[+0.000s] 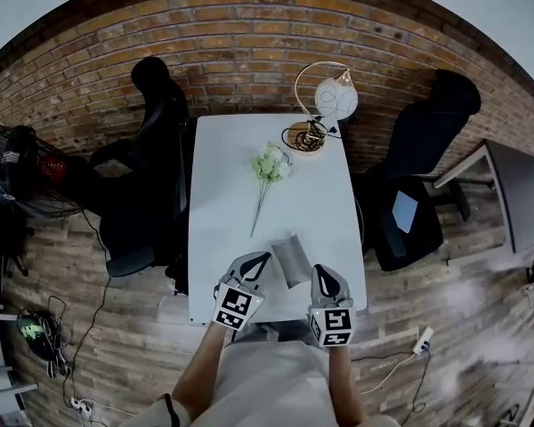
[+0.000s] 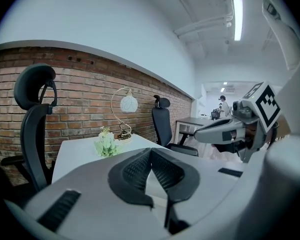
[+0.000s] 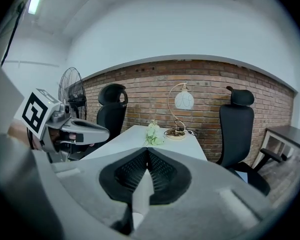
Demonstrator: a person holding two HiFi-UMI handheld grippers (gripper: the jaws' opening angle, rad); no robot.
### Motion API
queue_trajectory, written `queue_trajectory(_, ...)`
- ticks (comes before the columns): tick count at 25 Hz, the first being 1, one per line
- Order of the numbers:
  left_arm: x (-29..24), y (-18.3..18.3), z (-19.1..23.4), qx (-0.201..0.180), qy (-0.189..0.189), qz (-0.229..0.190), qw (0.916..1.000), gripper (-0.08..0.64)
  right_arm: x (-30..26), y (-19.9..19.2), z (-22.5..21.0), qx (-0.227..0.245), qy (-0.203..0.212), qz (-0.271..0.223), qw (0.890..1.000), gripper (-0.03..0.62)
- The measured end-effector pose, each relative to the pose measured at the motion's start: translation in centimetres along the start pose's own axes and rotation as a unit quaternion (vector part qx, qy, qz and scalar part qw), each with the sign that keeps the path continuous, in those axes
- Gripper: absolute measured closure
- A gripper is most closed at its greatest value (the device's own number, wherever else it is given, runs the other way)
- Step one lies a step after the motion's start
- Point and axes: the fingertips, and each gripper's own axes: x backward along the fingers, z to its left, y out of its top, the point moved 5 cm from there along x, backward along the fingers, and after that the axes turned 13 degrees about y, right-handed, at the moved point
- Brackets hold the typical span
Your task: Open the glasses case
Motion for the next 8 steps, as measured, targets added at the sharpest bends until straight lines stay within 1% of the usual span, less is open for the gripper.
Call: queue_trajectory(8, -0.5, 0.37, -0.35, -0.001, -0.011, -0.006, 0.9999, 0.554, 0.21, 0.27, -0.48, 0.002, -0.013, -0.003, 1.0, 0.584)
